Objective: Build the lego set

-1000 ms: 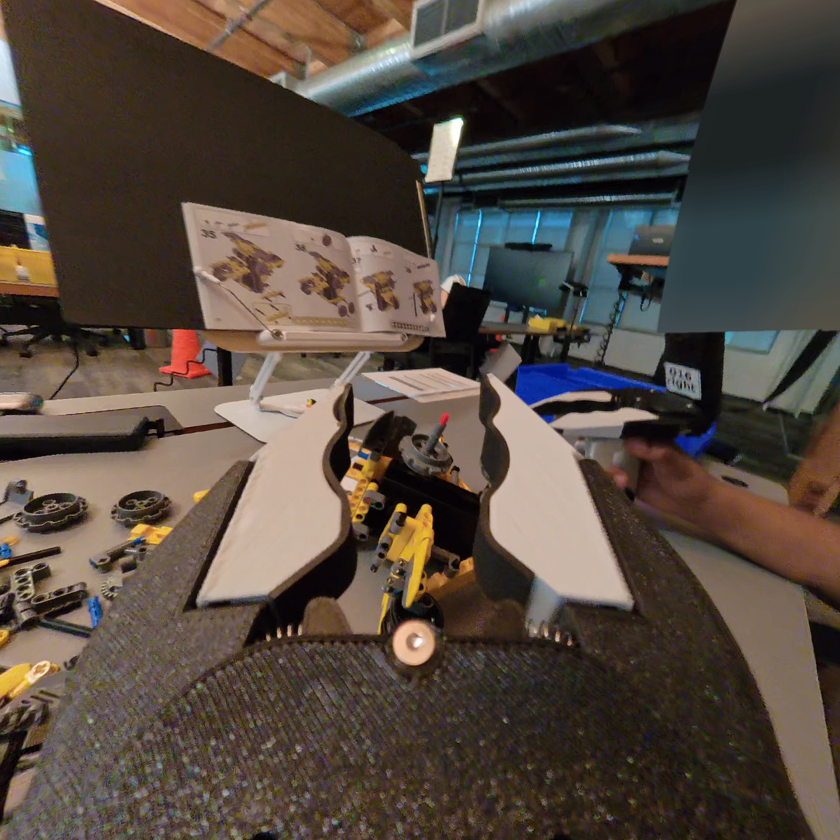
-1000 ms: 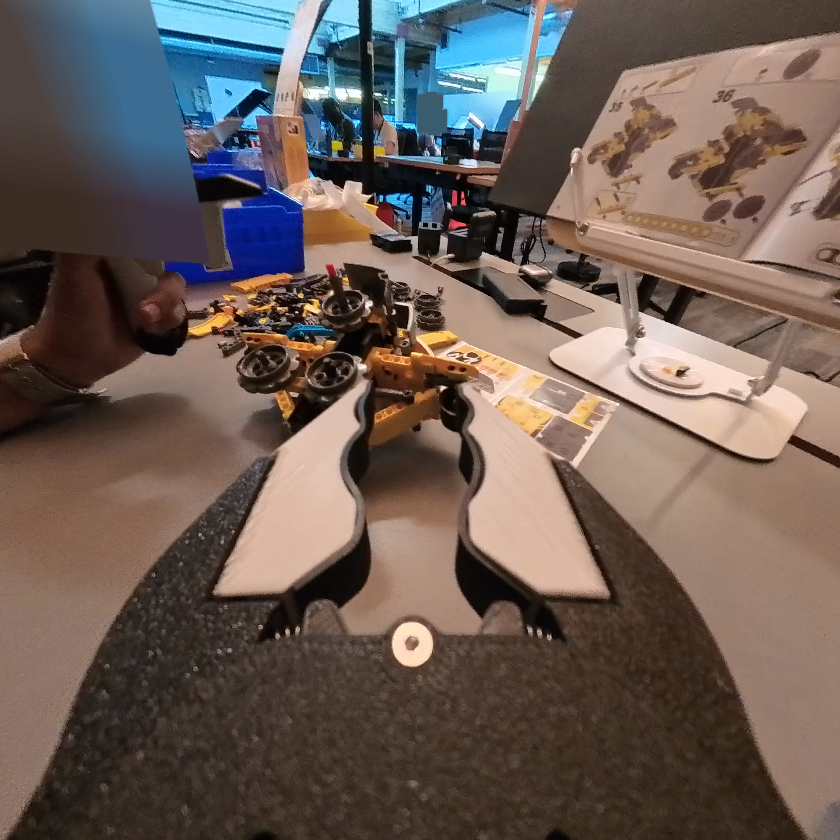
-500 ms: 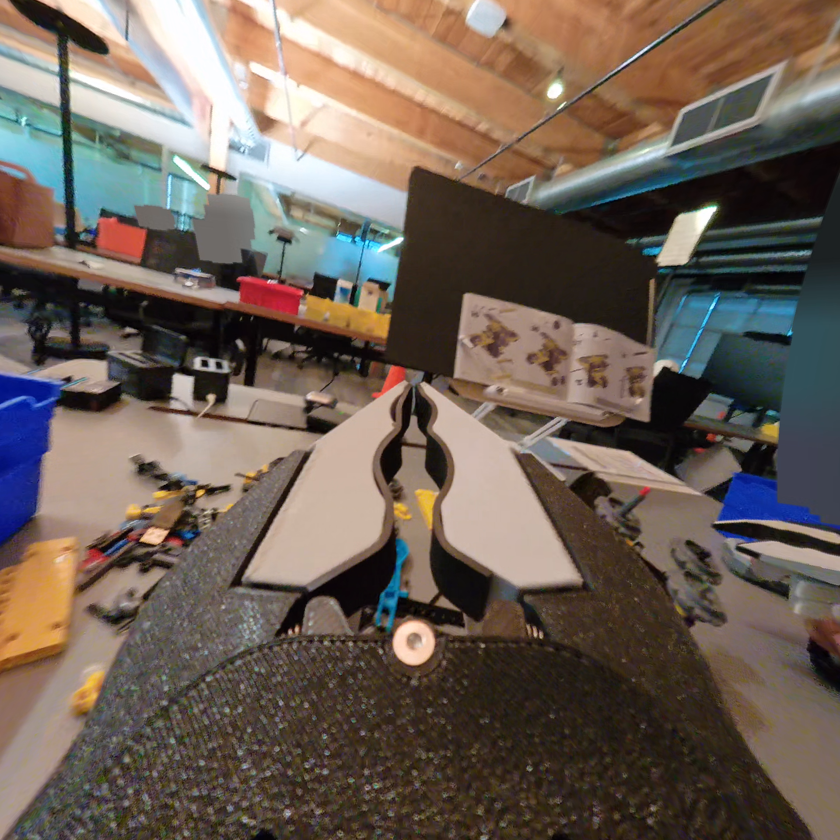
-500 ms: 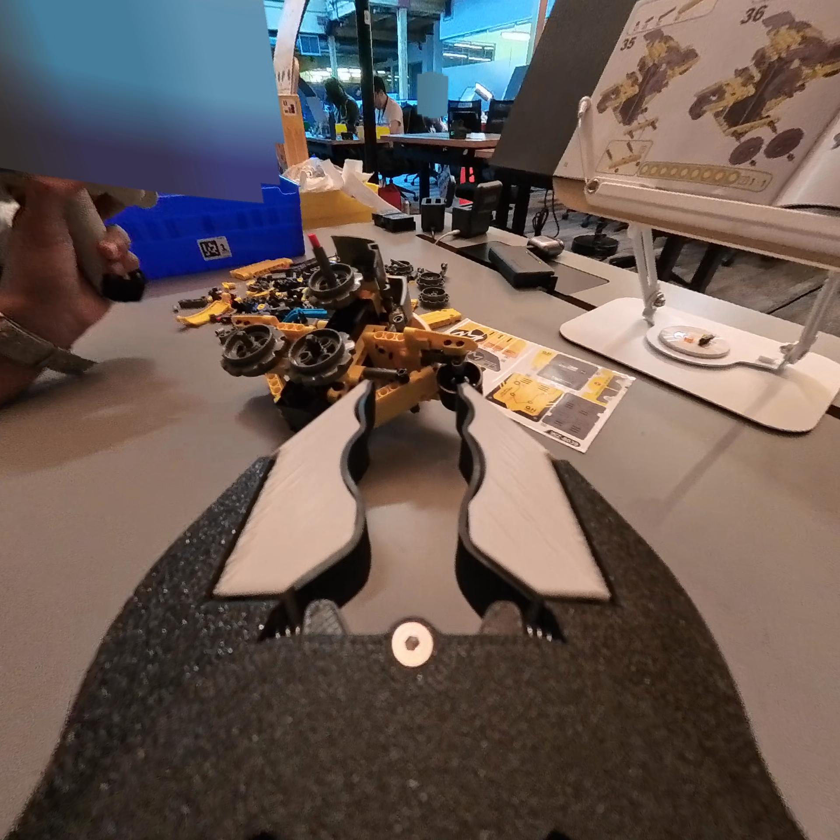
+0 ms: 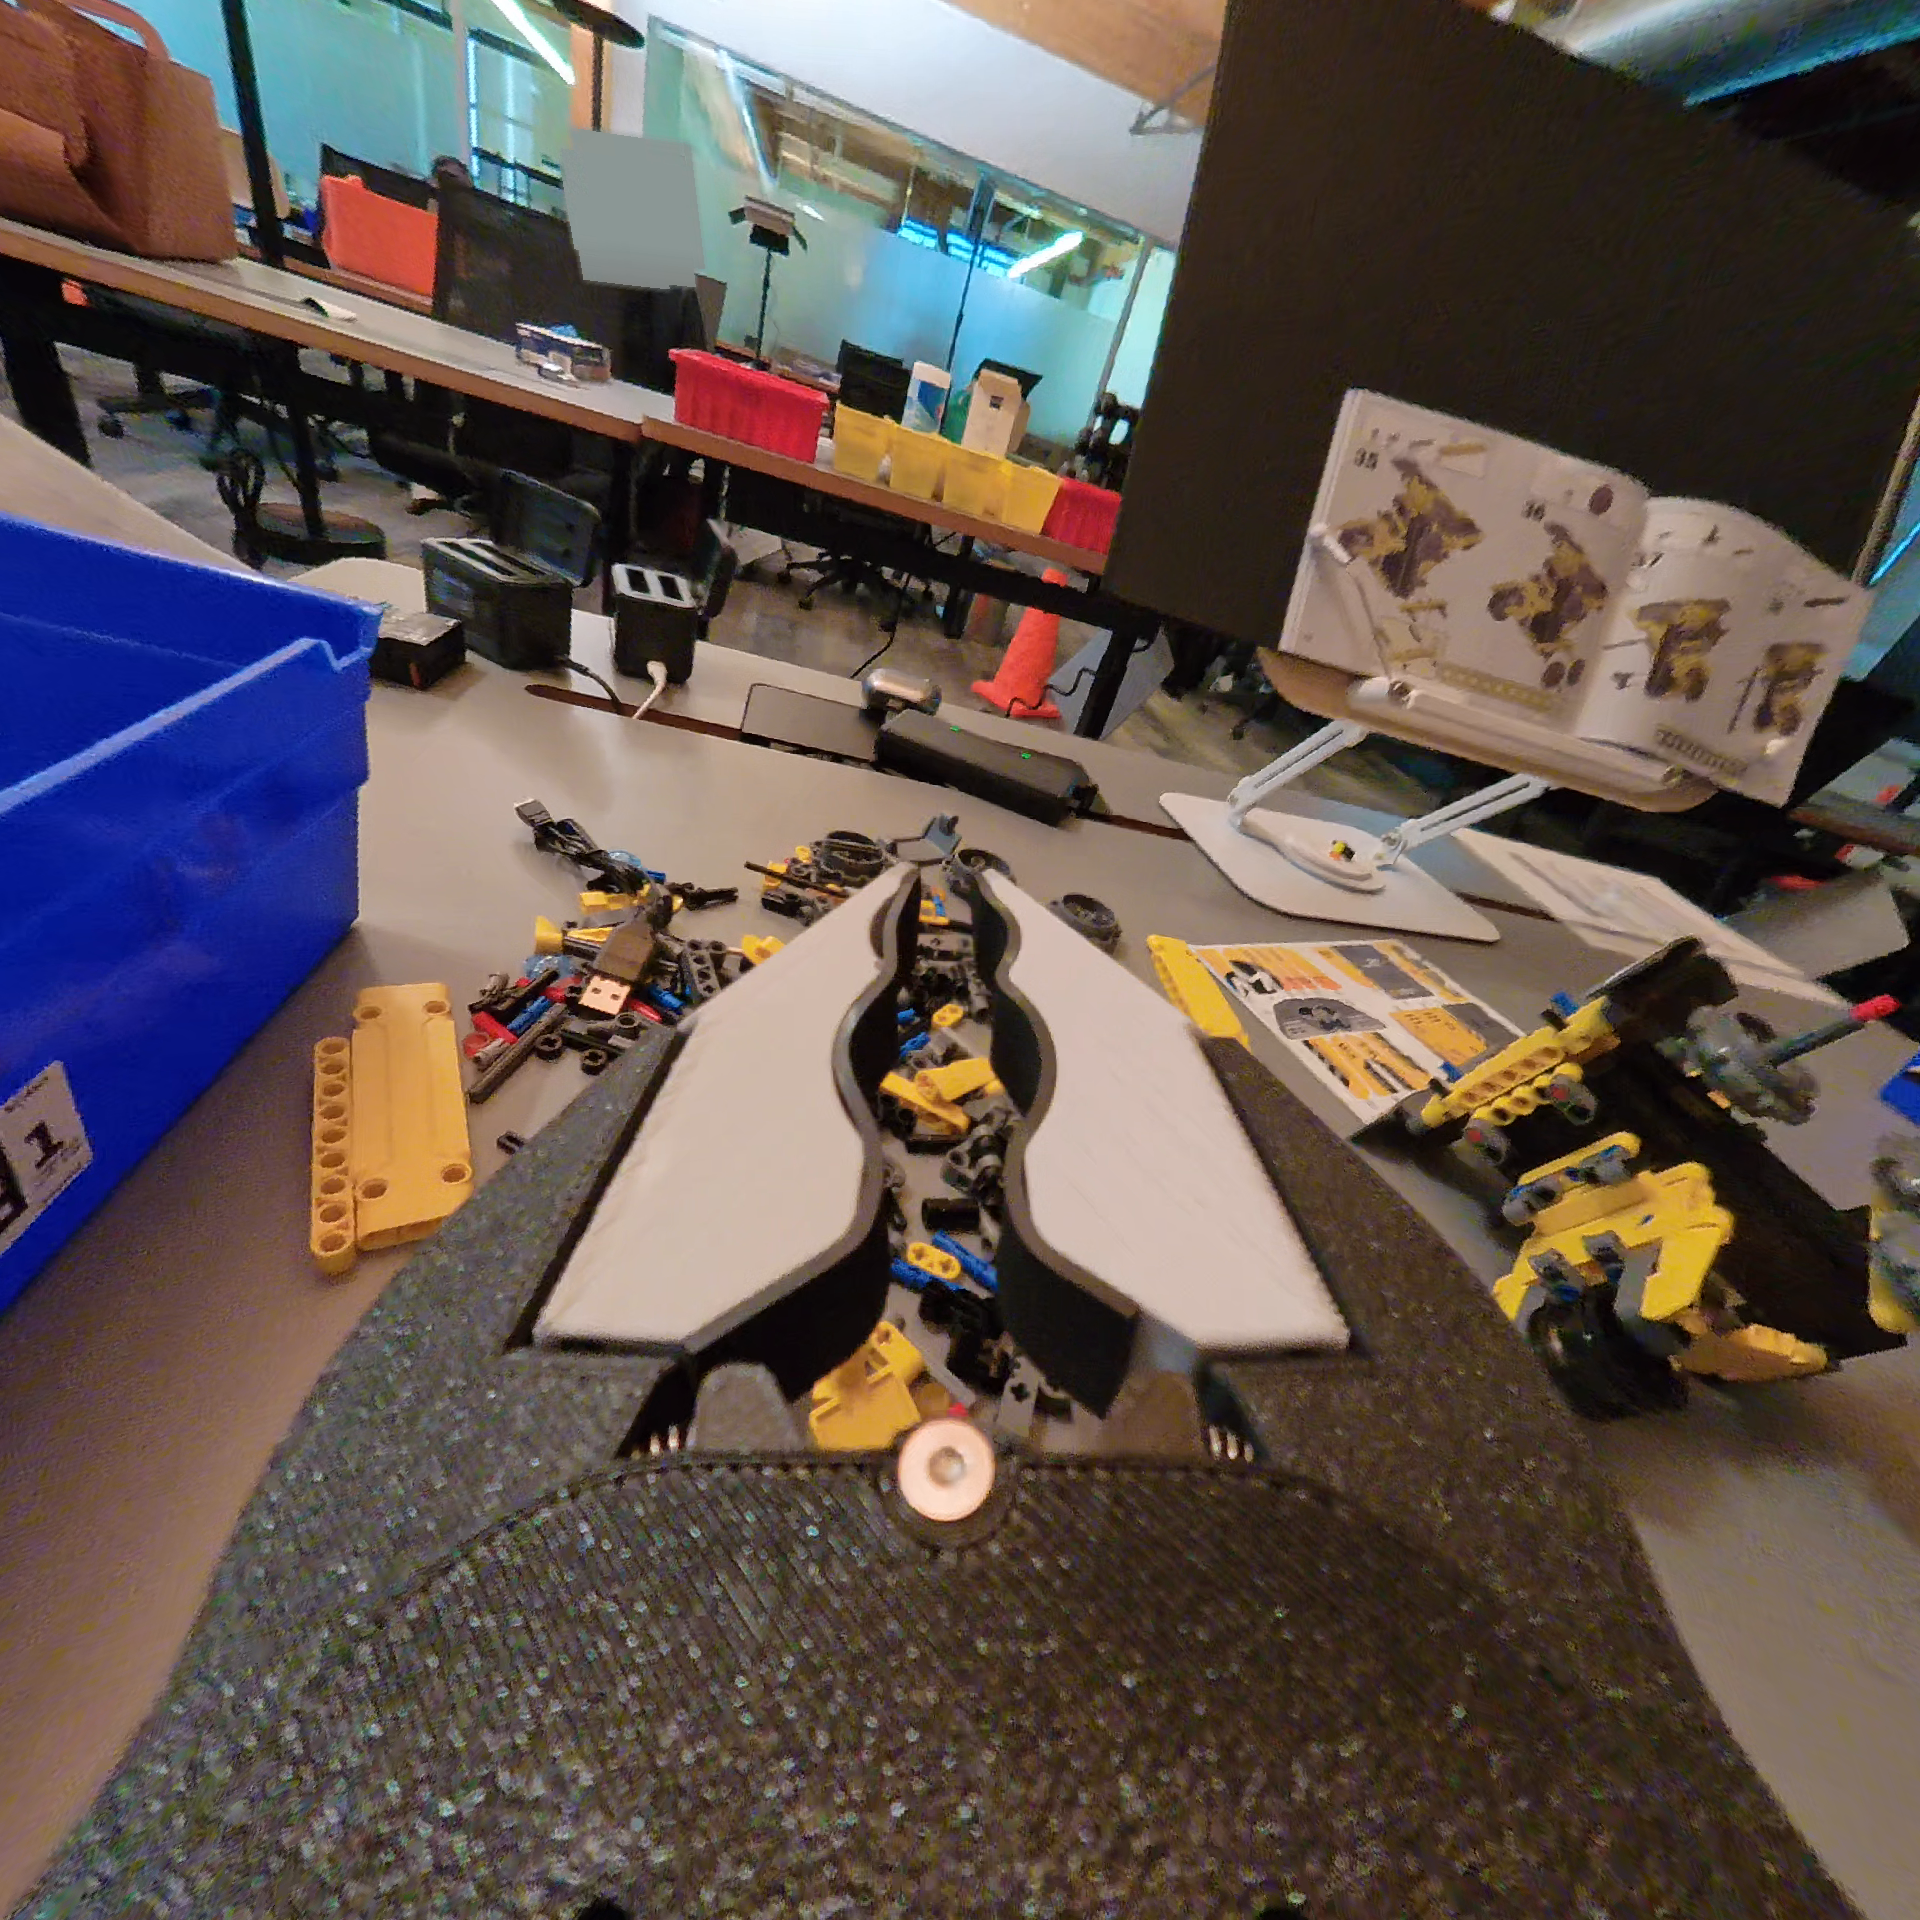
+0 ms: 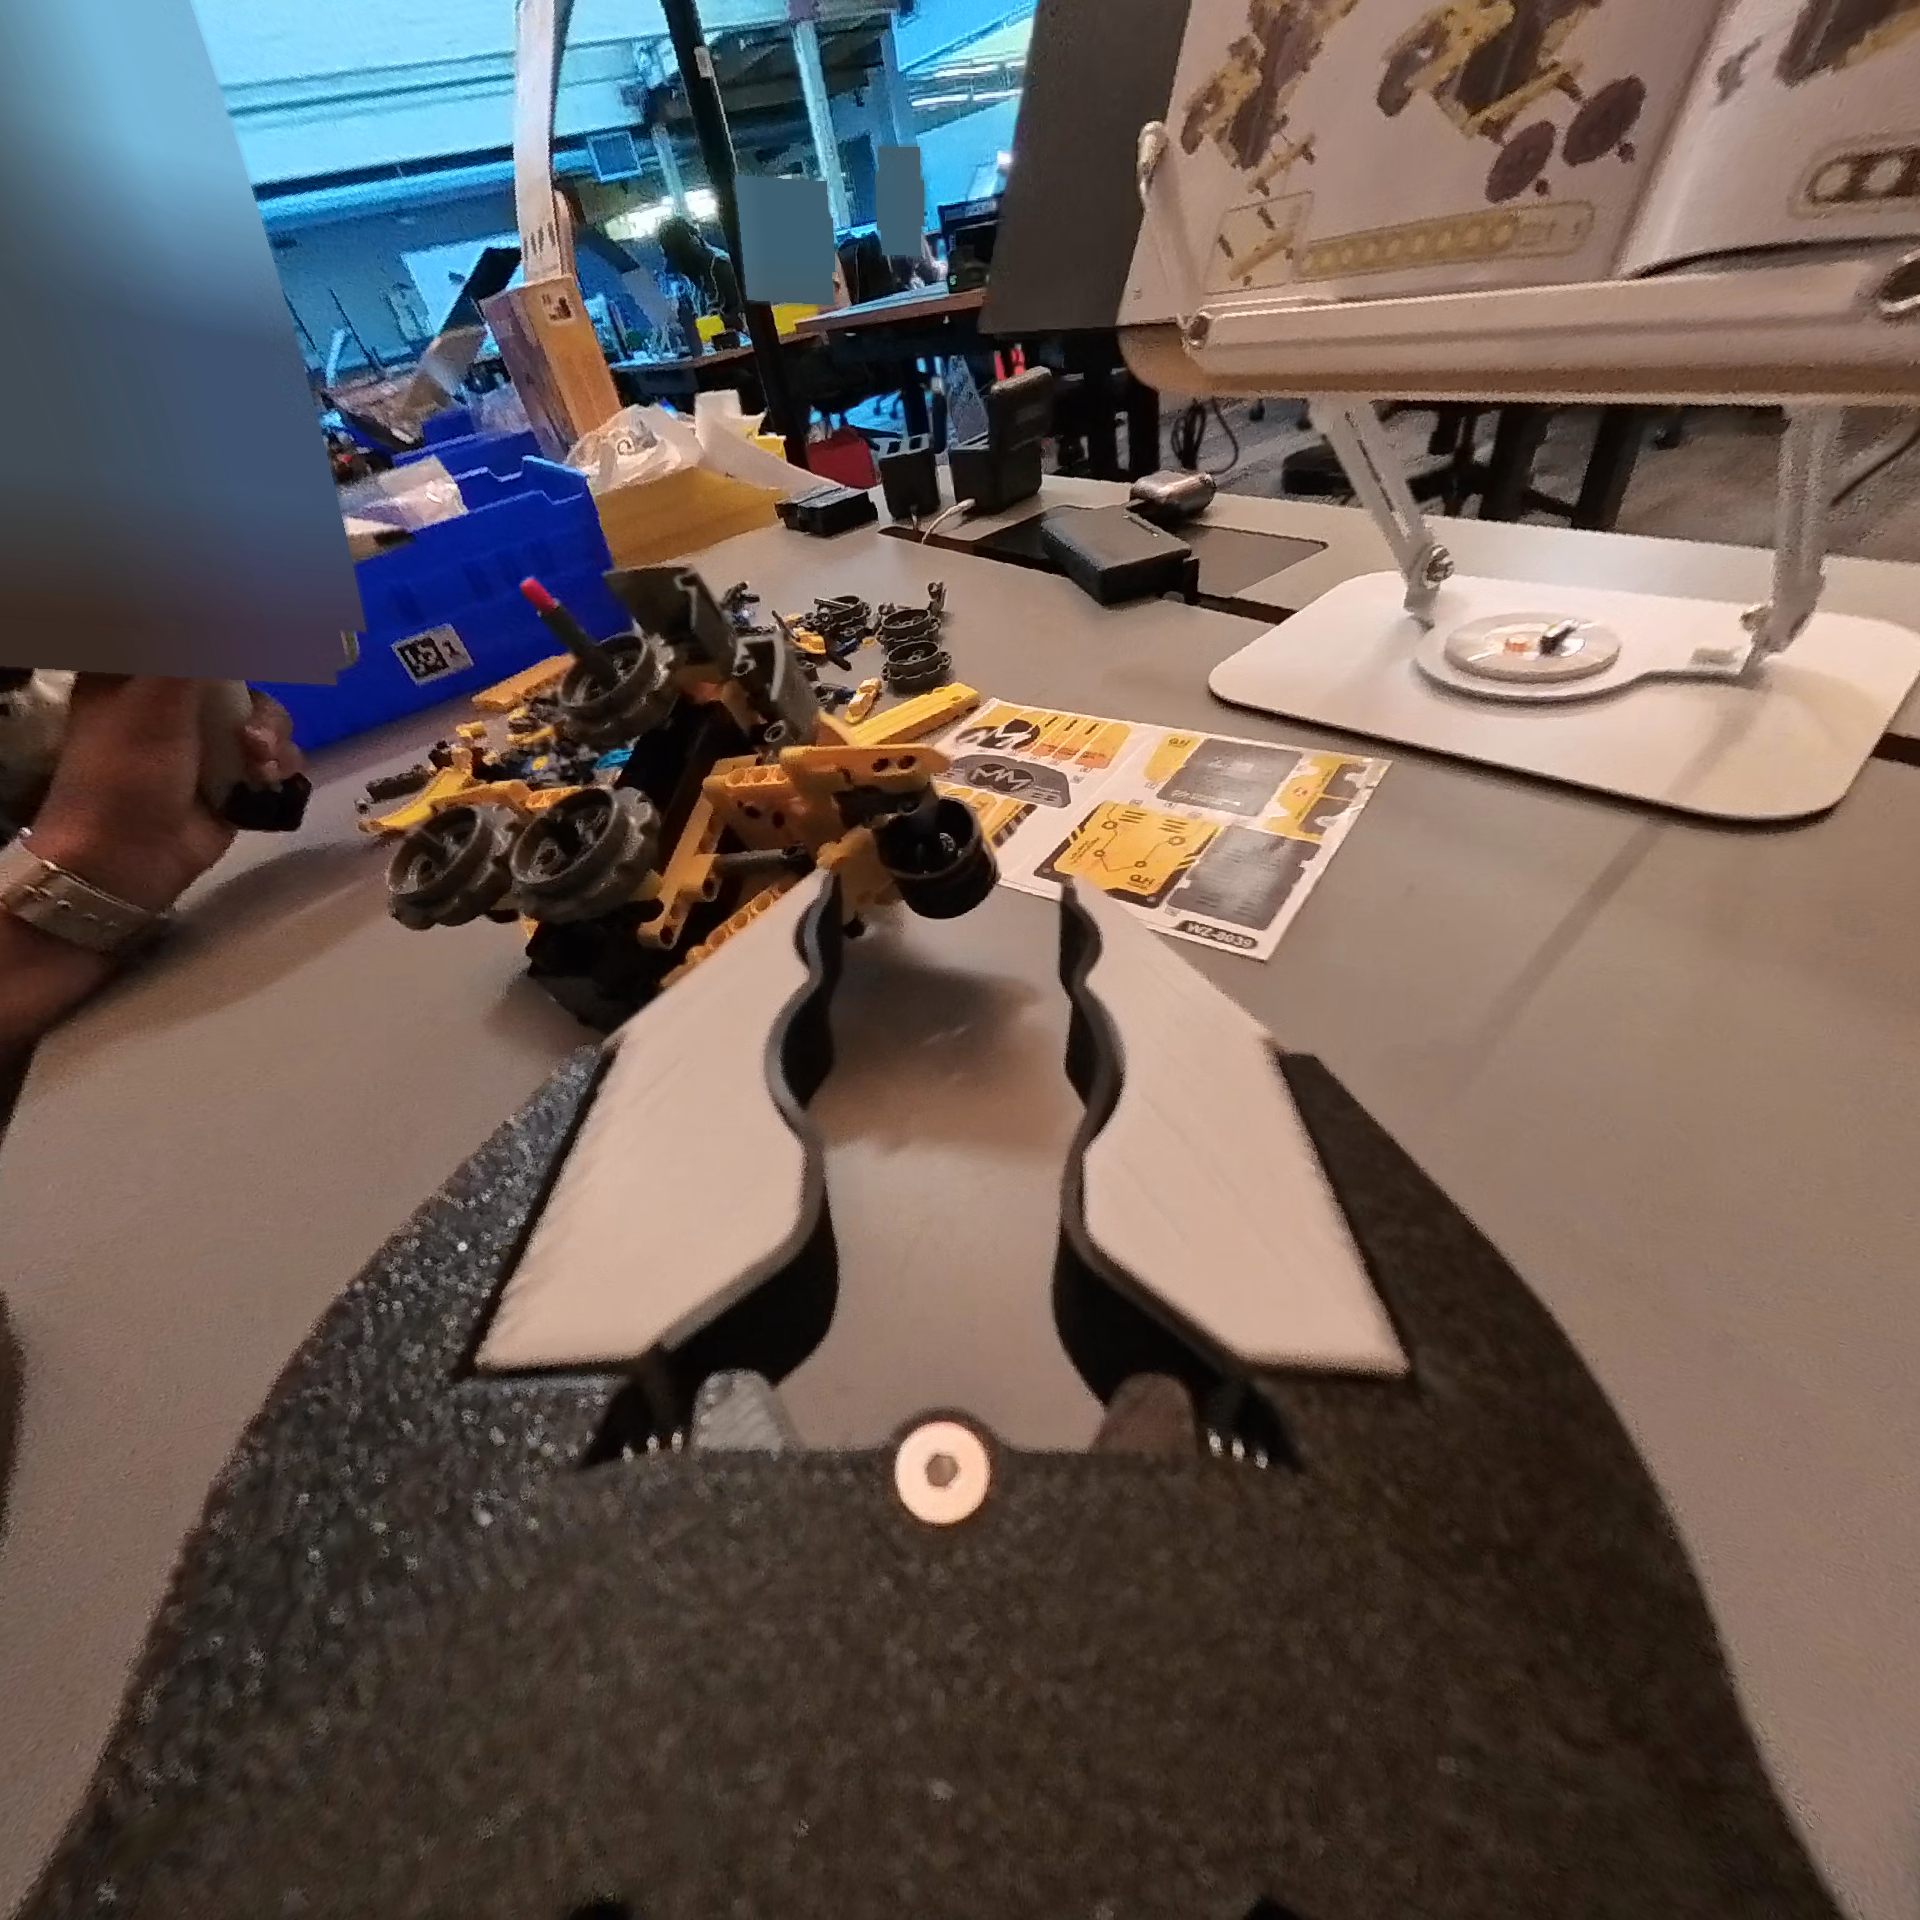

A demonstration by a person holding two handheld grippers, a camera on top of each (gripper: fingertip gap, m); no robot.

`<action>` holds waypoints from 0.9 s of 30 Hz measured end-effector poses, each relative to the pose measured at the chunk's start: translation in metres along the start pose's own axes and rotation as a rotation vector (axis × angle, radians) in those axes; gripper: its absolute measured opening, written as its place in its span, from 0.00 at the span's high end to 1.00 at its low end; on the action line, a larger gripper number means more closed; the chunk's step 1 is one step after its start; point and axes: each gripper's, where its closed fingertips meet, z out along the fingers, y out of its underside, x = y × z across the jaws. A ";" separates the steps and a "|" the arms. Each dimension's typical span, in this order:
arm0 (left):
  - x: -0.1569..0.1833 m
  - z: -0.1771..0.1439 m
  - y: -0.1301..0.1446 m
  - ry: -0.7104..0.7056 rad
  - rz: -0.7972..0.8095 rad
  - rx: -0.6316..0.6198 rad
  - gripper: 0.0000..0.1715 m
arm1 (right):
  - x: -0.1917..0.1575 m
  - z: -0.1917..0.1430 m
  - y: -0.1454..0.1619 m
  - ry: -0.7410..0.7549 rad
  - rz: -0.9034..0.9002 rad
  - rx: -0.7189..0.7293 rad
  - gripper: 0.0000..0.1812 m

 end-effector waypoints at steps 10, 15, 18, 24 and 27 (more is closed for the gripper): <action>0.006 -0.001 0.000 0.056 -0.033 0.007 0.88 | 0.002 0.006 0.007 -0.027 0.043 -0.052 0.73; 0.016 0.000 0.000 0.103 -0.019 0.009 0.83 | -0.001 0.006 0.008 -0.031 0.016 -0.059 0.72; 0.022 0.002 0.002 0.120 0.002 -0.005 0.81 | 0.000 0.005 0.009 -0.003 -0.002 -0.064 0.70; 0.028 0.006 0.010 0.132 0.041 -0.041 0.81 | 0.011 0.004 0.015 0.054 0.038 -0.106 0.73; 0.028 0.006 0.010 0.134 0.035 -0.040 0.80 | 0.011 0.003 0.014 0.042 0.059 -0.091 0.73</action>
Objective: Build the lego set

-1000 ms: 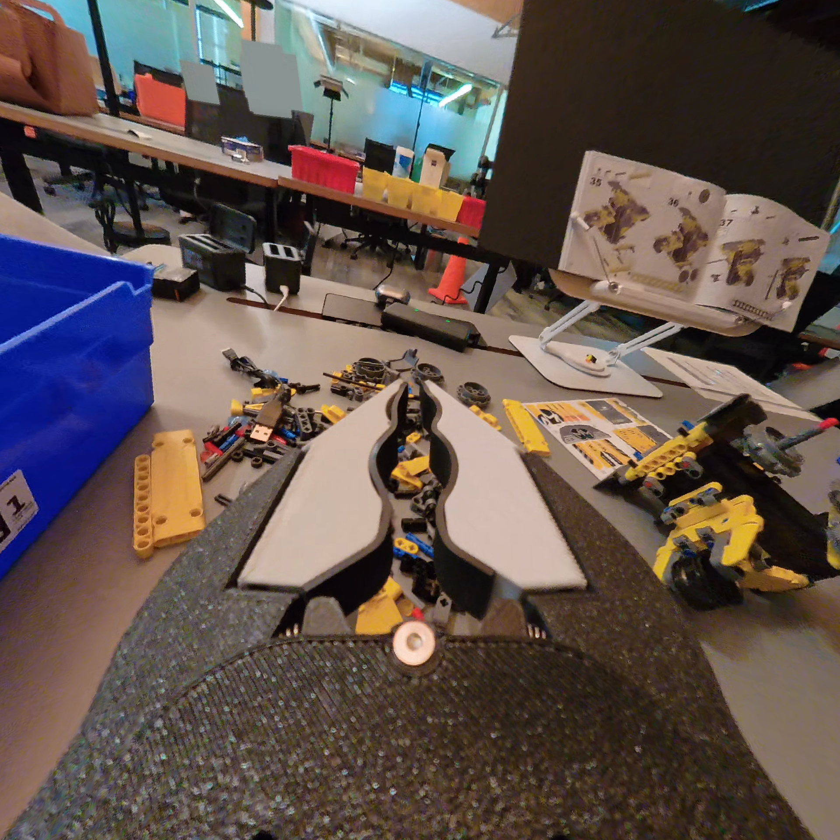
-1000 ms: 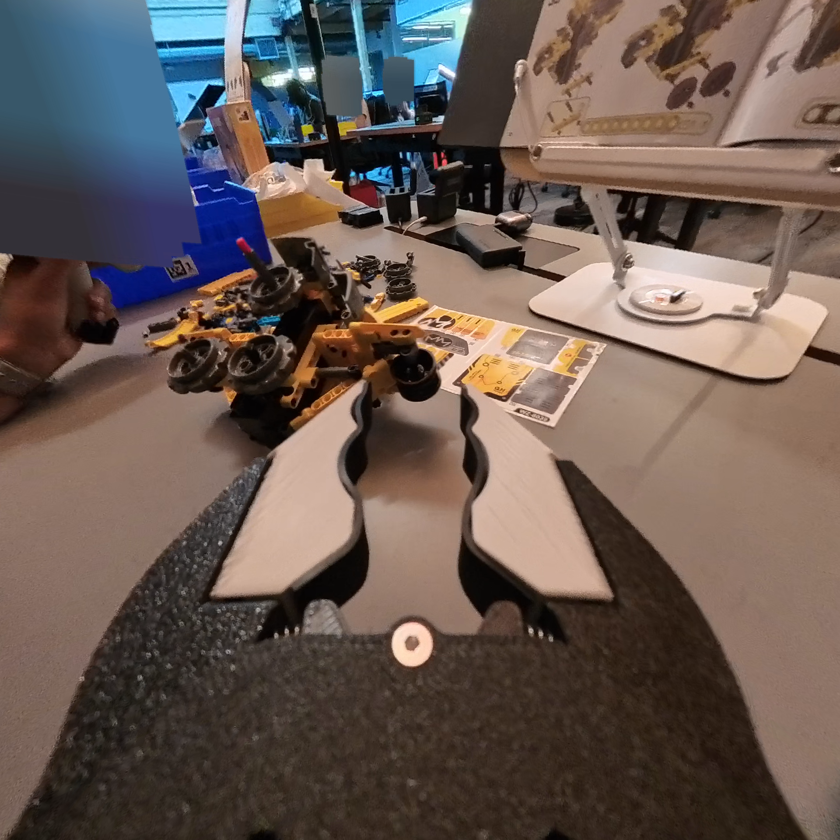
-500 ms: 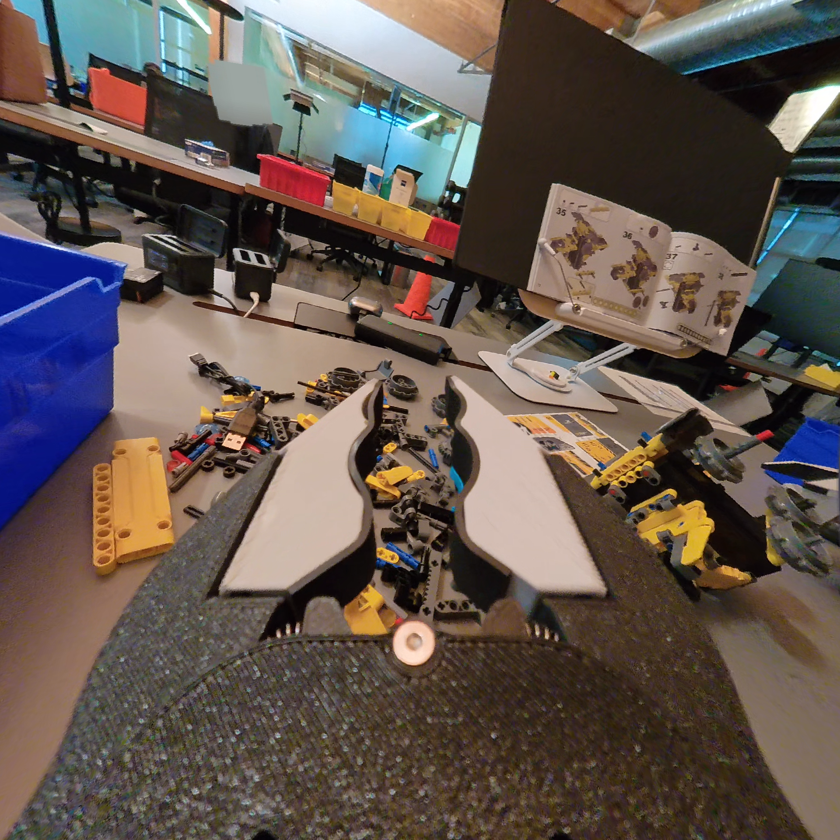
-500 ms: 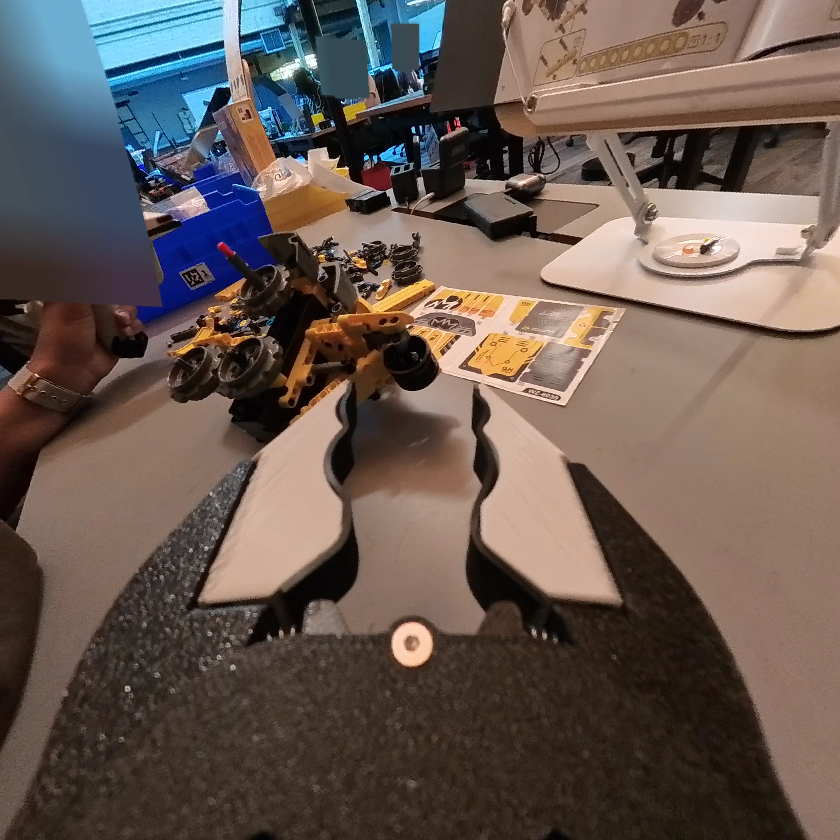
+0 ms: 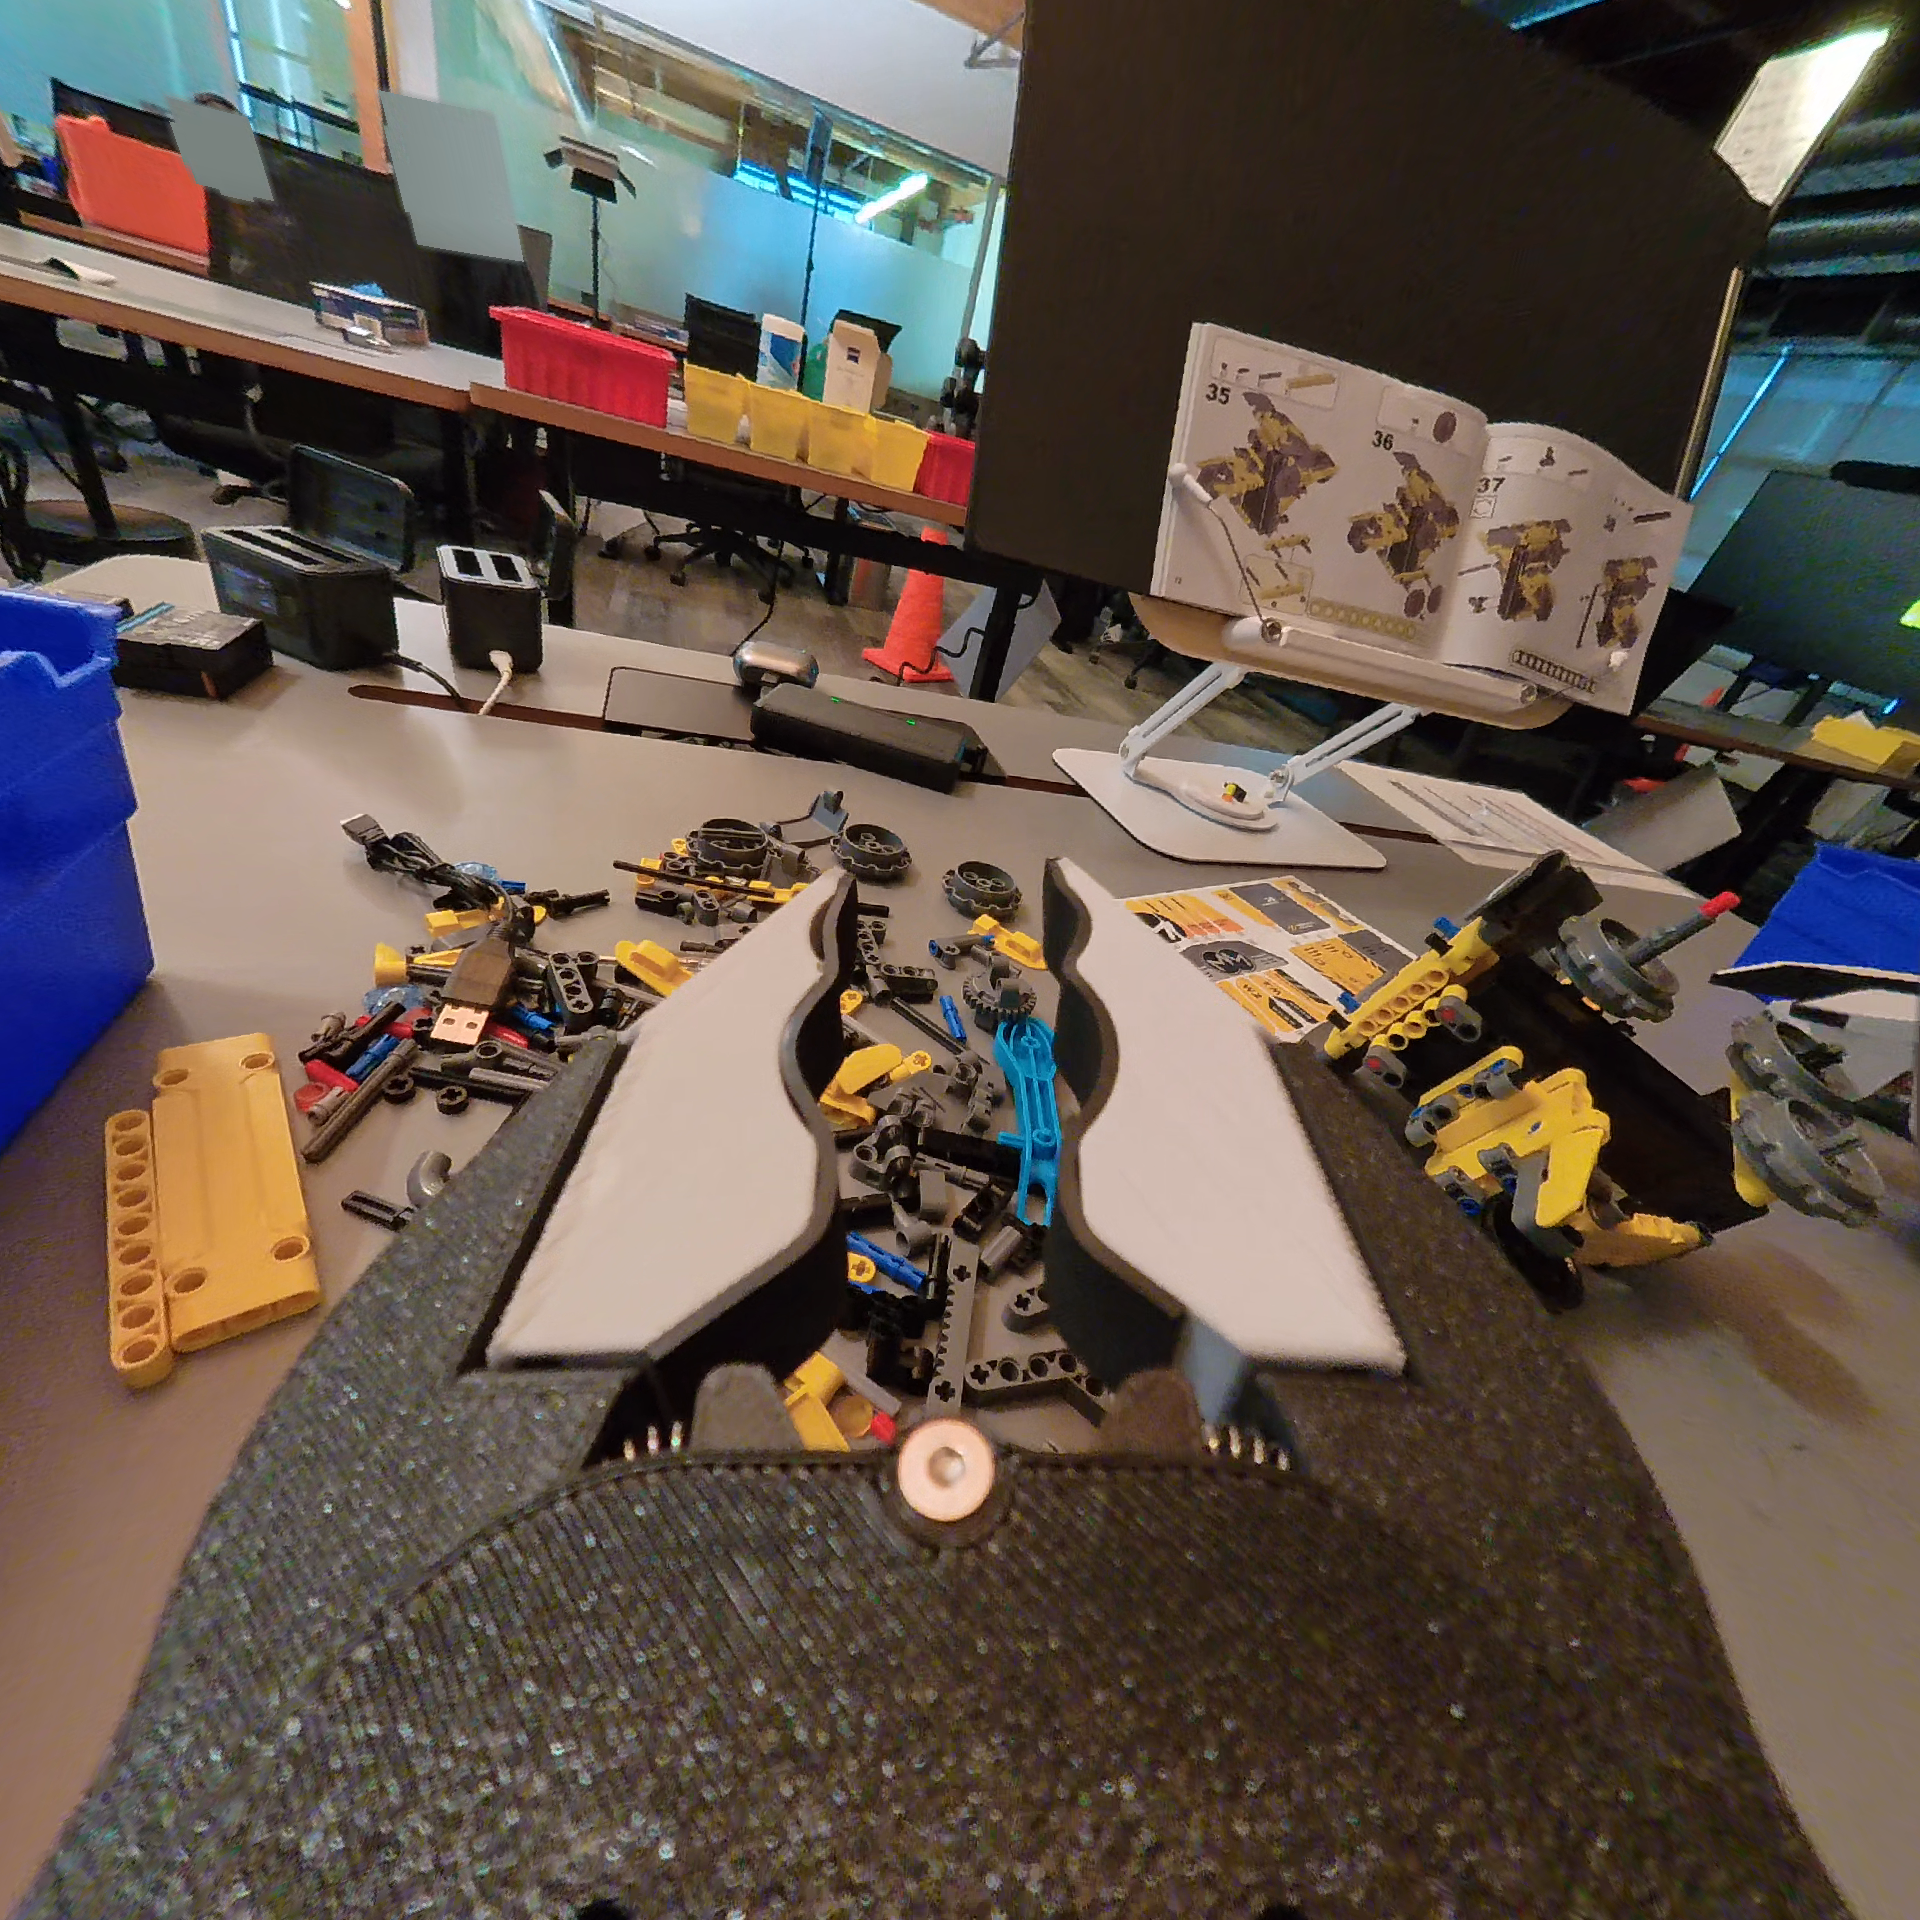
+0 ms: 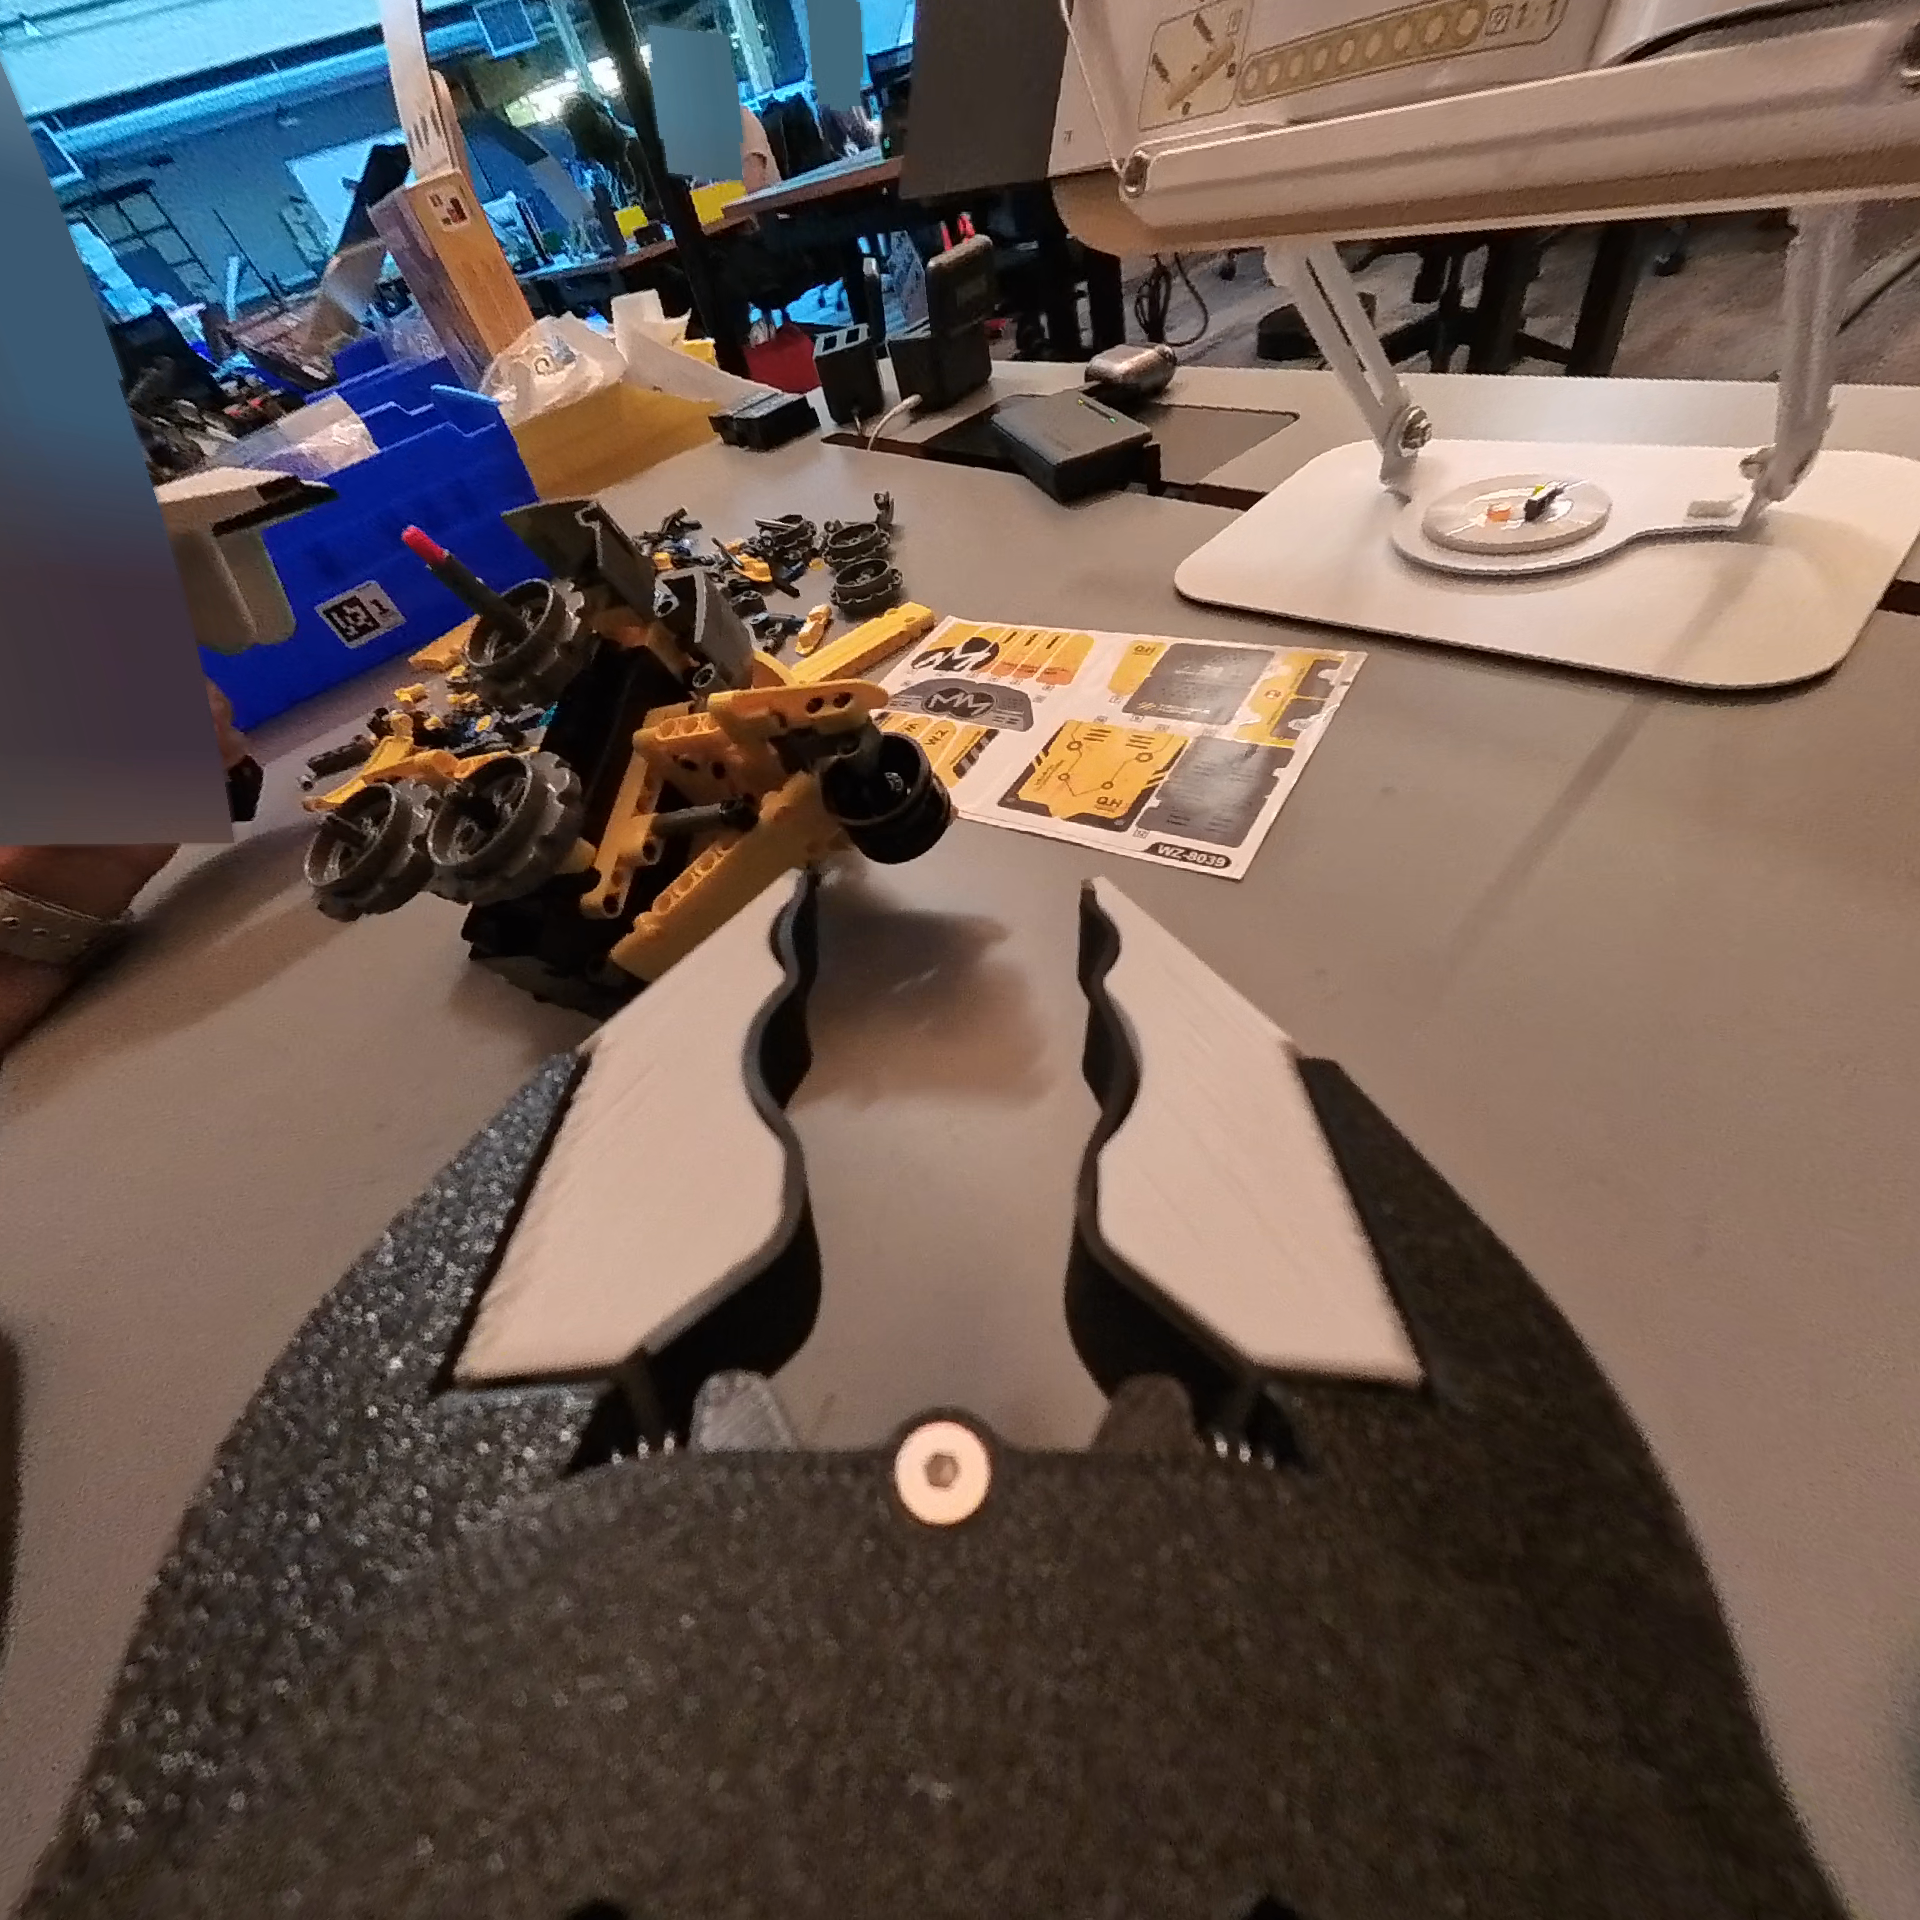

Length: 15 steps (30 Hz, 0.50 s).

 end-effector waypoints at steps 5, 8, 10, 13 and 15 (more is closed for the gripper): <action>0.000 -0.003 -0.004 0.006 -0.015 0.023 0.80 | 0.000 -0.001 -0.001 -0.006 0.010 0.007 0.73; 0.001 -0.004 -0.005 0.019 -0.027 0.030 0.80 | 0.000 0.000 0.000 -0.007 0.007 0.001 0.73; 0.000 -0.004 -0.006 0.017 -0.028 0.037 0.79 | -0.001 0.000 0.000 -0.009 0.006 -0.001 0.73; -0.018 -0.011 -0.011 -0.111 -0.014 0.055 0.77 | 0.002 0.000 0.000 0.006 0.009 0.003 0.73; -0.048 -0.031 -0.024 -0.339 0.011 0.131 0.79 | 0.013 -0.005 -0.008 0.105 -0.016 0.053 0.67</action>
